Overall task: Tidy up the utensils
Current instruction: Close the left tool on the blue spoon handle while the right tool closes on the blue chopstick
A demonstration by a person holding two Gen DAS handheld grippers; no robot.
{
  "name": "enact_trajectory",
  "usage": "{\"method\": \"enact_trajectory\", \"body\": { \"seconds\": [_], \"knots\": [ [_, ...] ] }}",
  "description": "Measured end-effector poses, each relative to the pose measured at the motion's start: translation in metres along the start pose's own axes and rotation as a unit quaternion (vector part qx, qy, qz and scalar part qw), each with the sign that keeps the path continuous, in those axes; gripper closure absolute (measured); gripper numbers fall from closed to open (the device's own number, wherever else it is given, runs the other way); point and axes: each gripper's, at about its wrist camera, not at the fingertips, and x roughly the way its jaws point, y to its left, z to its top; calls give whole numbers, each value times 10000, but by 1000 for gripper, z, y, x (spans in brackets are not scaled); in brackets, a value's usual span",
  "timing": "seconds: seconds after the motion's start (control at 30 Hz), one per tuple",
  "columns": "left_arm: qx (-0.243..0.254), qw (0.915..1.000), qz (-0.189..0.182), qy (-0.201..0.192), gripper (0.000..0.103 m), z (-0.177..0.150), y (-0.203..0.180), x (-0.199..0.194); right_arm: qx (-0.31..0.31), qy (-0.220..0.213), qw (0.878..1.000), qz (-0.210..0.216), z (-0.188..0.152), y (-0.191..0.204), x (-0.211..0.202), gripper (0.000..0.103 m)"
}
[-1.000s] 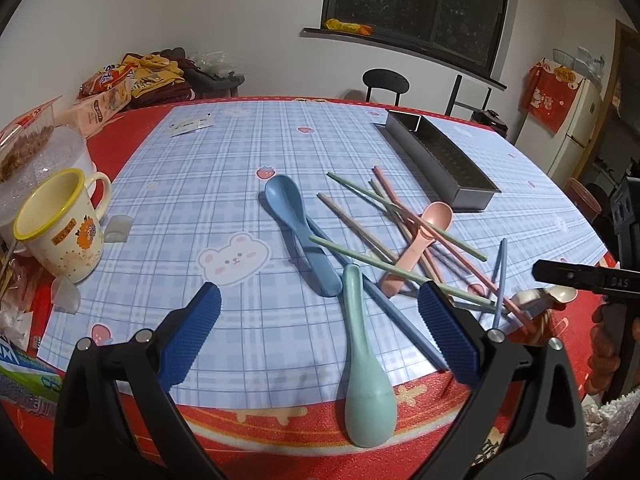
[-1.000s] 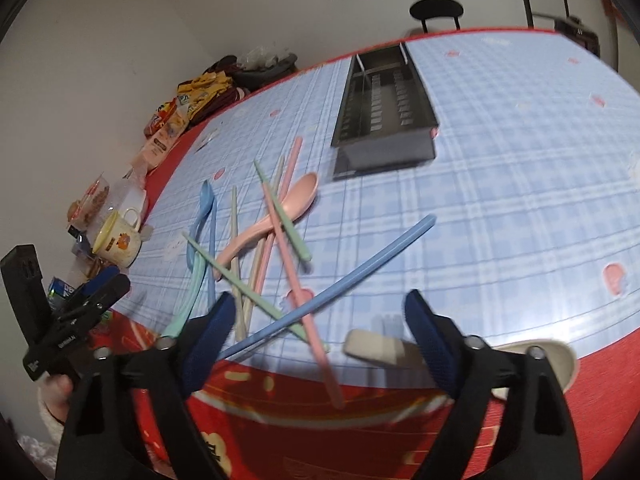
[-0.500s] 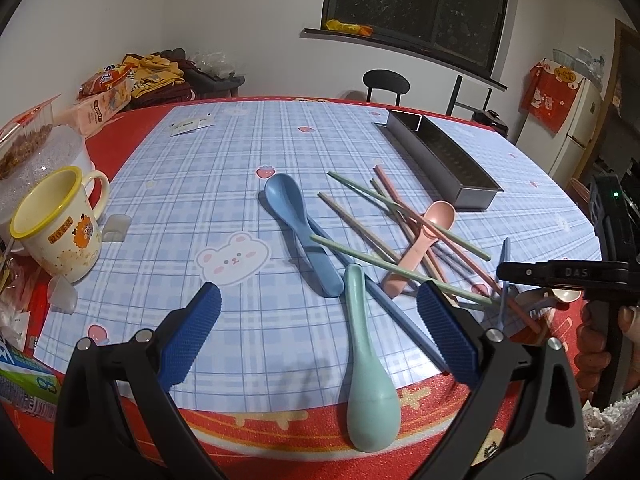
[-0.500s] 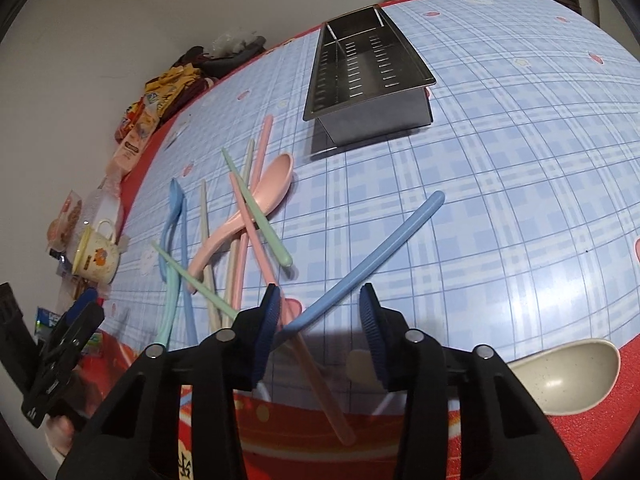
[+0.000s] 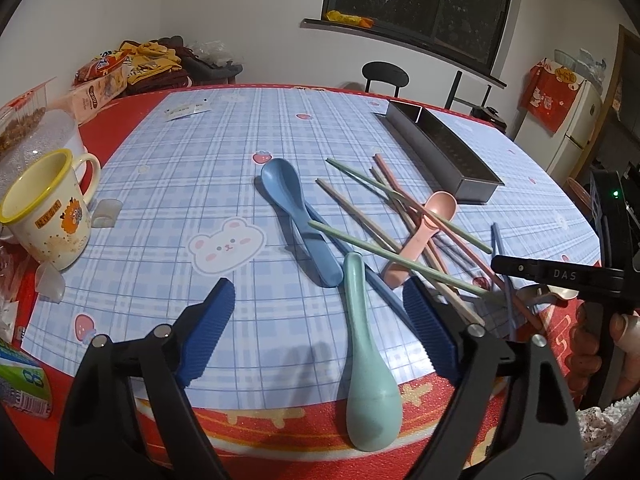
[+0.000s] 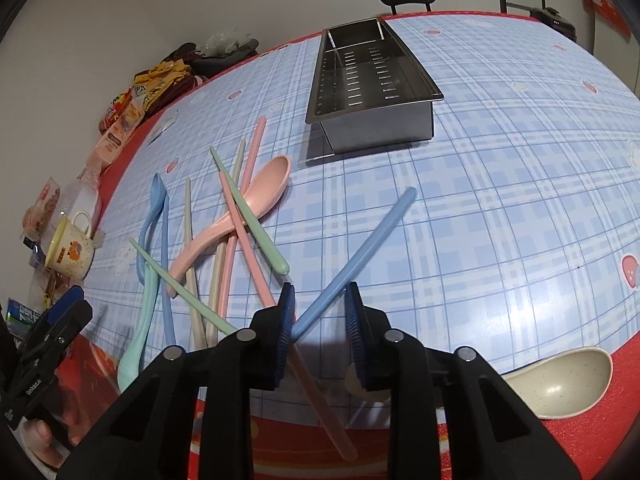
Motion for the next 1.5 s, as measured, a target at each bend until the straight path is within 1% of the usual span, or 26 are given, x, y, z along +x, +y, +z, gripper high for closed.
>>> {"method": "enact_trajectory", "body": {
  "seconds": [0.03,0.1,0.2,0.3,0.4,0.7,0.77,0.83,0.9,1.03,1.13,1.23,1.3,1.37,1.5],
  "knots": [
    [-1,10000,-4,7,18,0,0,1,4,-12,10000,-5,0,0,0,84],
    [-10,10000,-13,20,20,-1,1,2,8,-51,10000,-54,-1,-2,1,91],
    [-41,9999,-46,90,26,-2,2,6,54,-93,9999,-18,-3,-5,0,94],
    [-89,9997,-118,207,32,-3,4,13,47,-138,9999,9,-4,-6,0,94],
    [-97,9992,-191,334,37,-4,3,20,-18,-189,9998,3,-5,-6,-1,94],
    [161,9983,-232,516,38,-8,-11,28,-101,-305,9995,82,-9,-8,-2,94],
    [84,9980,-293,545,38,-5,-8,30,-91,-326,9994,122,-10,-9,-3,94],
    [-53,9975,-404,585,40,-1,-3,33,-108,-350,9992,134,-10,-9,-3,94],
    [-160,9966,-479,646,49,3,1,38,-126,-373,9991,136,-11,-9,-3,94],
    [-244,9960,-452,735,52,9,6,48,-140,-386,9990,160,-11,-9,-3,94],
    [-408,9946,-581,762,57,17,12,55,-145,-391,9990,175,-11,-9,-3,94],
    [-541,9938,-578,782,62,26,20,62,-147,-391,9989,191,-10,-10,-3,94],
    [-649,9922,-637,847,69,30,25,69,-151,-388,9989,201,-10,-10,-3,94],
    [-744,9905,-687,925,70,34,29,76,-157,-386,9989,209,-10,-9,-2,94],
    [-867,9888,-782,934,70,39,34,84,-154,-385,9989,219,-10,-9,-2,94]
  ]
}}
